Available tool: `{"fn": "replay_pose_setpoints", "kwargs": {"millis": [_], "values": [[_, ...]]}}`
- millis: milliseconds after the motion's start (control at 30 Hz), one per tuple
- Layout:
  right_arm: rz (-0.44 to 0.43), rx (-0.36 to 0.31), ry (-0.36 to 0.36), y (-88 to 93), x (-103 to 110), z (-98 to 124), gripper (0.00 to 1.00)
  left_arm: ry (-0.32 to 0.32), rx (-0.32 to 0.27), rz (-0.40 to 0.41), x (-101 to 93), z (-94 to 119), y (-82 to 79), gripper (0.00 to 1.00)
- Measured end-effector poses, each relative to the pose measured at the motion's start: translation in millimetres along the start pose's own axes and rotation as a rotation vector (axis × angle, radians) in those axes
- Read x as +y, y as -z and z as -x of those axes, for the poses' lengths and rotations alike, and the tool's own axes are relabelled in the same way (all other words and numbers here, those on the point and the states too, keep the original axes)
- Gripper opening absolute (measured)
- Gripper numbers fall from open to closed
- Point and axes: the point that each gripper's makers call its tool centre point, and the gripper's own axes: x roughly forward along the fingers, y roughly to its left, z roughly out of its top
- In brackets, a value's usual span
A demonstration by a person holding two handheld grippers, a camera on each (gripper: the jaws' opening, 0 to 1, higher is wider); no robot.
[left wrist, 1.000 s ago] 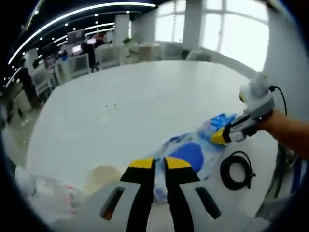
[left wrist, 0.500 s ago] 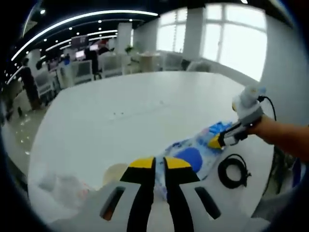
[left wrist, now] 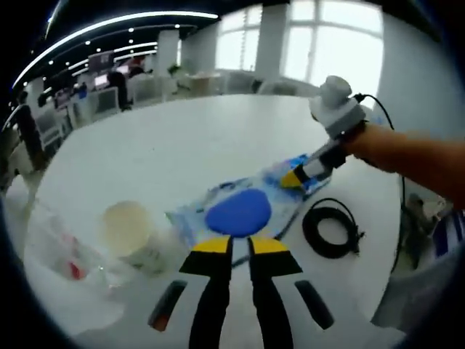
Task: Arrange the tabletop items into an orderly group along one side of the table until the central work area is clear of visible clutter.
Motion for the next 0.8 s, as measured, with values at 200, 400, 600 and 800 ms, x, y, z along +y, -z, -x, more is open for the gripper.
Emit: {"fn": "replay_pose_setpoints", "kwargs": {"millis": [200,400,600,800], "values": [[-0.008,-0.001,-0.003,0.1,1,-1,0.01,-0.045,0.018,-0.046,-1.2,-28,7.1,0.10],[-0.016,-0.006,-0.009,0.3,2,-1,0.01,-0.066,0.062,-0.050,6.0,-44,18.7,0.11],[-0.021,-0.006,-0.012,0.1,2,-2,0.01,-0.101,0.107,-0.014,21.8,-56,27.2,0.12],[-0.031,-0.007,-0.017,-0.2,3,-4,0.01,-0.127,0.140,-0.014,33.1,-60,32.3,0.12]]}}
